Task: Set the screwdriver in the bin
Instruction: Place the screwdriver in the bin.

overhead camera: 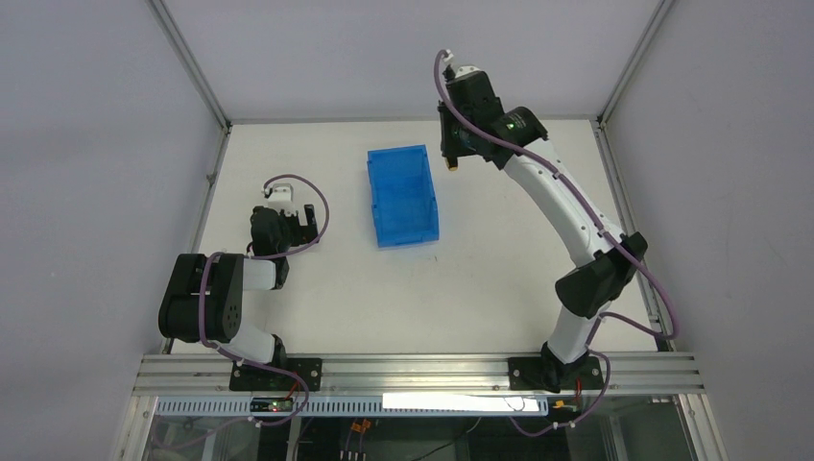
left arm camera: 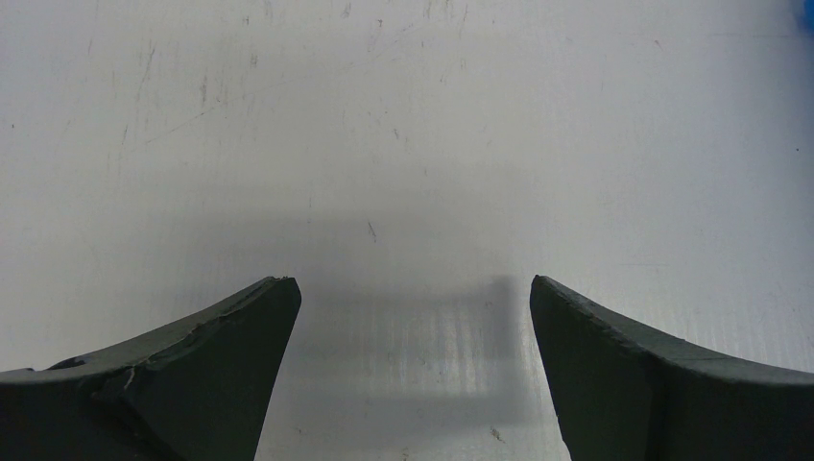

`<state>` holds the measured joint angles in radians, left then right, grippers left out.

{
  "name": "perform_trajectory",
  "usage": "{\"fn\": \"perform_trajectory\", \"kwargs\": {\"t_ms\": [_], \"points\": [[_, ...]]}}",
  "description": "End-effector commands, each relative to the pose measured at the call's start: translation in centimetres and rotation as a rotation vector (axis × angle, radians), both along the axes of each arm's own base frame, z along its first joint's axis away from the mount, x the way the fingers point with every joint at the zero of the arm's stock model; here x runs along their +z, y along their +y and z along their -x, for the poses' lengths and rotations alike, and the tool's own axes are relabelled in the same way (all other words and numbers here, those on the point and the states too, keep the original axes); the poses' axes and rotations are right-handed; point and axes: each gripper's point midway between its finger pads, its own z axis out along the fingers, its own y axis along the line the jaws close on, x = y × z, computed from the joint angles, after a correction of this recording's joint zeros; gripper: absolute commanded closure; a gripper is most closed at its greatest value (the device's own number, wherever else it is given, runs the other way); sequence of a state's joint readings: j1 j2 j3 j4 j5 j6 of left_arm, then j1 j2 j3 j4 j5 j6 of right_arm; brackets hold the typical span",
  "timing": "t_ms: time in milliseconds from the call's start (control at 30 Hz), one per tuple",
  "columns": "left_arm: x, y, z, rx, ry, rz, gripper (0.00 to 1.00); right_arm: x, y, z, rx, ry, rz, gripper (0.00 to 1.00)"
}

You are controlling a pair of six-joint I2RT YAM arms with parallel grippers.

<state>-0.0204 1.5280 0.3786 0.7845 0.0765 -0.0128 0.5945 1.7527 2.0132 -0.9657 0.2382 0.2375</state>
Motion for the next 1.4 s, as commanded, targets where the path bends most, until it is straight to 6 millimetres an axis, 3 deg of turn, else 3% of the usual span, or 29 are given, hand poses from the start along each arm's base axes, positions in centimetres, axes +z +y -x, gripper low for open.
{"fn": "perform_trajectory", "kwargs": {"t_ms": [0, 233, 500, 1000, 1367], "points": [[1.4, 0.0, -0.4, 0.011, -0.048, 0.0, 0.01, 2.2, 2.7, -0.2, -0.006, -0.059, -0.057, 1.0], [1.4, 0.0, -0.4, 0.013, -0.048, -0.001, 0.01, 1.7, 6.7, 0.0, 0.033, -0.068, -0.079, 1.0], [1.4, 0.0, -0.4, 0.012, -0.047, 0.0, 0.01, 0.4, 9.0, -0.3, 0.066, -0.067, -0.086, 1.0], [1.4, 0.0, -0.4, 0.013, -0.048, 0.0, 0.01, -9.6, 11.3, -1.6, 0.096, -0.022, -0.087, 1.0], [1.4, 0.0, -0.4, 0.012, -0.048, 0.0, 0.01, -17.7, 11.6, -1.6, 0.07, 0.052, -0.064, 1.0]]}}
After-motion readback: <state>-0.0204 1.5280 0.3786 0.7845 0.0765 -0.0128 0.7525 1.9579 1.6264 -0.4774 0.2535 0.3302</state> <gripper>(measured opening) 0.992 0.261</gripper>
